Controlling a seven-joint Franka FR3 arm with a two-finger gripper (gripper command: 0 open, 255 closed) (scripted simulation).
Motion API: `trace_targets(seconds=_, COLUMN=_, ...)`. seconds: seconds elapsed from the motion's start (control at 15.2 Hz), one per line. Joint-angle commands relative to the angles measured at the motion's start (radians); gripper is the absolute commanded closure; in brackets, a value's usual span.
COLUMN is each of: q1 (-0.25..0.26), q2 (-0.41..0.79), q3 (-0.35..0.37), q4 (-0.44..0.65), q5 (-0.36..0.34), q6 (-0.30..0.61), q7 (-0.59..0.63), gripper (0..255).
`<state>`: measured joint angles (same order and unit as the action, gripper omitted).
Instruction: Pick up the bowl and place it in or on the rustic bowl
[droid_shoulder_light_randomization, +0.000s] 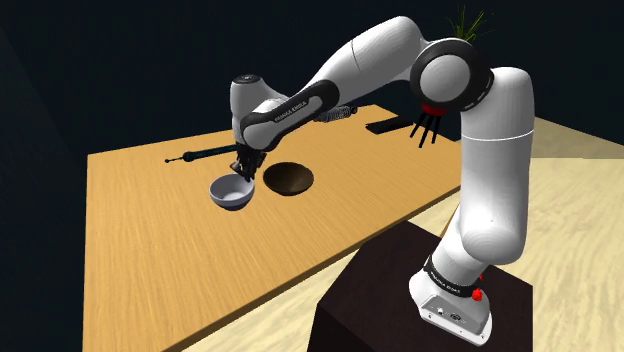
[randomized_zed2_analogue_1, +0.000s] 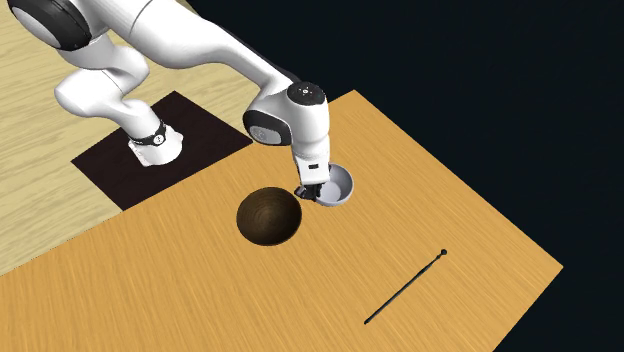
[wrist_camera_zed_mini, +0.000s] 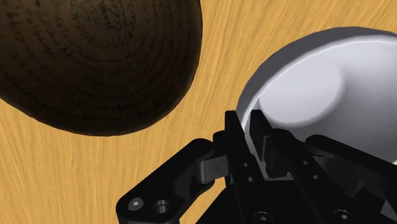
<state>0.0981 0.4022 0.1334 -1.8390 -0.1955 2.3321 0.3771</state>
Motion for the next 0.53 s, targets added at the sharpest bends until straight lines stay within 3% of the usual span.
trace_targets(seconds=0.0, q1=-0.001, q2=-0.015, q3=0.003, q4=0.007, q5=0.005, q6=-0.022, q7=-0.004, gripper=255)
trace_targets(seconds=0.46, q1=-0.004, q2=-0.060, q3=0.009, q4=0.040, q5=0.021, q6=-0.099, q7=-0.020, gripper=255)
